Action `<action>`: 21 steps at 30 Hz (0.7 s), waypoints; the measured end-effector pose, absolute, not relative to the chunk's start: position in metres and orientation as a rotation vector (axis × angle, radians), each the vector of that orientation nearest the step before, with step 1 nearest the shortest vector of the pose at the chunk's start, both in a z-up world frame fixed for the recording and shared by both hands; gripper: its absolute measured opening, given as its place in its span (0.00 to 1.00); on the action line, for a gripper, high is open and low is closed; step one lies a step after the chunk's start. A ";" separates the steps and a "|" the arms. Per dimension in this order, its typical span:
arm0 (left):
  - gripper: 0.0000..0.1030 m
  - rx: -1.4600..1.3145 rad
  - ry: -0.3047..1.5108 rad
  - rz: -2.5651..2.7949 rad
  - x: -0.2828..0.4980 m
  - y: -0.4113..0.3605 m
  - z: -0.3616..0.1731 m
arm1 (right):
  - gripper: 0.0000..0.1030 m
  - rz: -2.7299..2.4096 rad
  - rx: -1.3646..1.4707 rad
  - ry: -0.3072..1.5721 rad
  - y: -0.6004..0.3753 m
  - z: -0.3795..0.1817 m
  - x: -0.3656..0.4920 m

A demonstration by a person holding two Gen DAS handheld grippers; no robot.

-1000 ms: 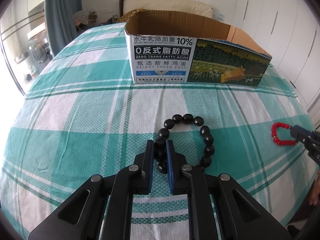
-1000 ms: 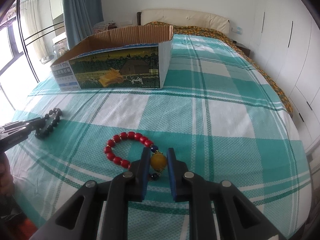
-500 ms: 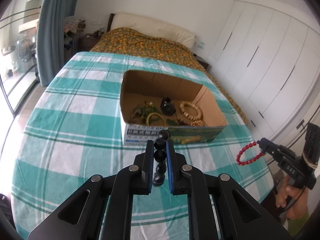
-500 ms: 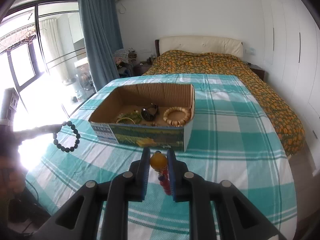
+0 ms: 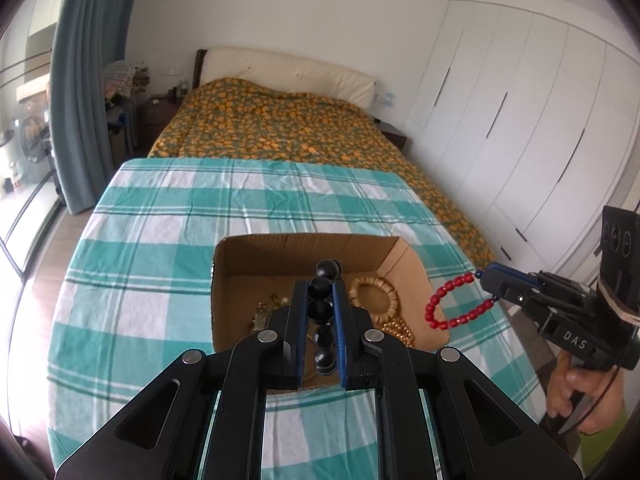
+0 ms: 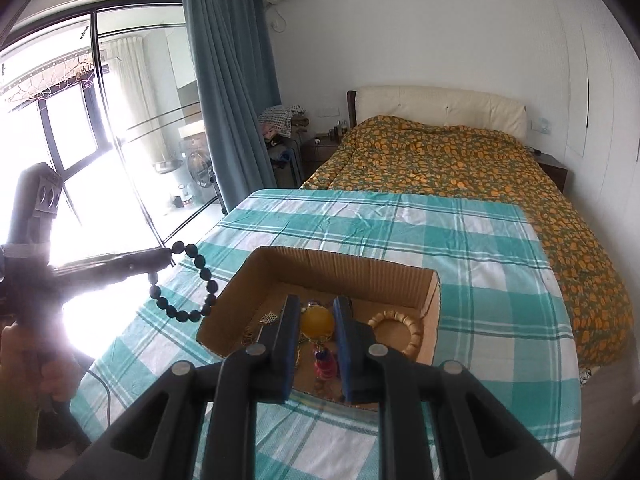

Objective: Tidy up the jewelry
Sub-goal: 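Carry the black and red bracelets into the box and open both tools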

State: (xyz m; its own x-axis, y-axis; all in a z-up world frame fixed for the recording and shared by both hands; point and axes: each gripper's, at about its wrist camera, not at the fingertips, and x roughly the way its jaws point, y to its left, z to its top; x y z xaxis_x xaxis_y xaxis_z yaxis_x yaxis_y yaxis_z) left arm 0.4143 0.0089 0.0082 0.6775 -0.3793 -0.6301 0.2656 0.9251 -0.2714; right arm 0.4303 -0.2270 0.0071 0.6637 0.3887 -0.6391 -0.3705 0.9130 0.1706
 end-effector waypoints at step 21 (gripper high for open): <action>0.94 -0.048 0.759 -0.210 0.438 -0.023 -0.046 | 0.51 0.342 0.010 0.856 -0.214 -0.057 0.482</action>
